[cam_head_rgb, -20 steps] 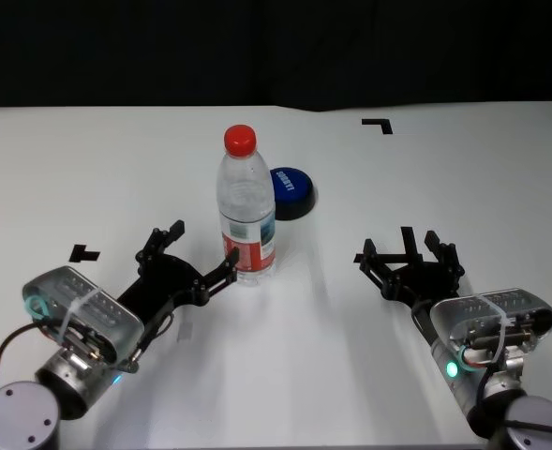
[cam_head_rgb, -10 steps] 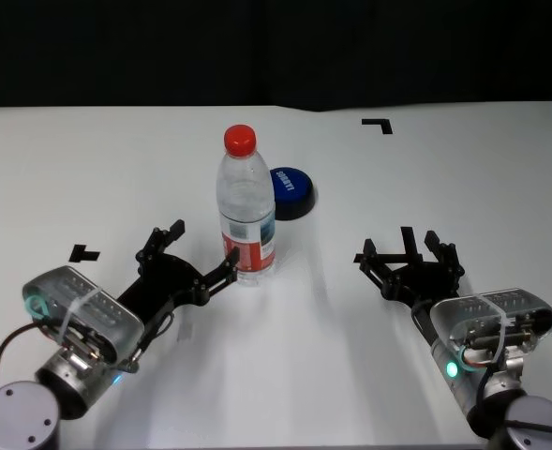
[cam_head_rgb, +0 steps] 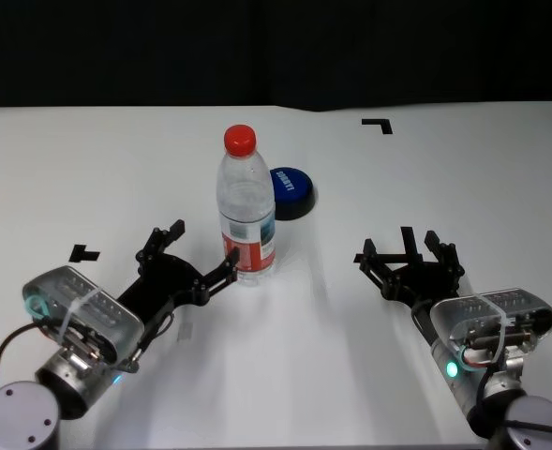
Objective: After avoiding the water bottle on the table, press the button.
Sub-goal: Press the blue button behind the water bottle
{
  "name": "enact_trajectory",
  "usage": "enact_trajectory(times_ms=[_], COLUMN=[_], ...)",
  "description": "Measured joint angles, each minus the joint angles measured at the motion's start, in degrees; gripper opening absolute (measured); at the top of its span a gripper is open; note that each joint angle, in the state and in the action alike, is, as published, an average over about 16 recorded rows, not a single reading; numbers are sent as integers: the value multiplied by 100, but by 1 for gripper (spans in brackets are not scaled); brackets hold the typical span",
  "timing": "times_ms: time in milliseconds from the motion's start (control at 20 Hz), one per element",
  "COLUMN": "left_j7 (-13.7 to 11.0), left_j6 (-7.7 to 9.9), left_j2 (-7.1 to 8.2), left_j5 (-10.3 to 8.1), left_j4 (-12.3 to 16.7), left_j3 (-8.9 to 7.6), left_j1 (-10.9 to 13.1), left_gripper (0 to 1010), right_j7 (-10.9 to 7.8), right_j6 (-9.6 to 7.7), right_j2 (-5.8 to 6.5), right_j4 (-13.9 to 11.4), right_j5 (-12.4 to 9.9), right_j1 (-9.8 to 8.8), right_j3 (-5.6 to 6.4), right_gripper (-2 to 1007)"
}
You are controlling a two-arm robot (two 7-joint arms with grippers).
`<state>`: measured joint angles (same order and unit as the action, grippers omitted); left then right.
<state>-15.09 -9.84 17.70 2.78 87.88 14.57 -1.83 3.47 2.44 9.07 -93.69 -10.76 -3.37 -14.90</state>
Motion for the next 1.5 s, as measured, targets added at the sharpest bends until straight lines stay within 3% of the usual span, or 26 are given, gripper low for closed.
enact_trajectory(times_ms=[500,750,1200,1500], left_j7=[-8,-27,-65,-108], left_j6=[-78,-83,60,110], left_j2=[97,205,404,495], left_j5=[-69,-170,-403,-499], left_j4=[75,175,461,507], left_j3=[-161,-361,-795,-982], left_j1=[28,72,243,260], left_gripper=[1003,1003,1003,1003], right_j7=[0,0,0,0], right_j6=[0,0,0,0], right_j2=[0,0,0,0], right_j4=[0,0,0,0], right_j5=[0,0,0,0], right_j1=[0,0,0,0], right_j3=[0,0,0,0], right_gripper=[1003,1003,1003,1003])
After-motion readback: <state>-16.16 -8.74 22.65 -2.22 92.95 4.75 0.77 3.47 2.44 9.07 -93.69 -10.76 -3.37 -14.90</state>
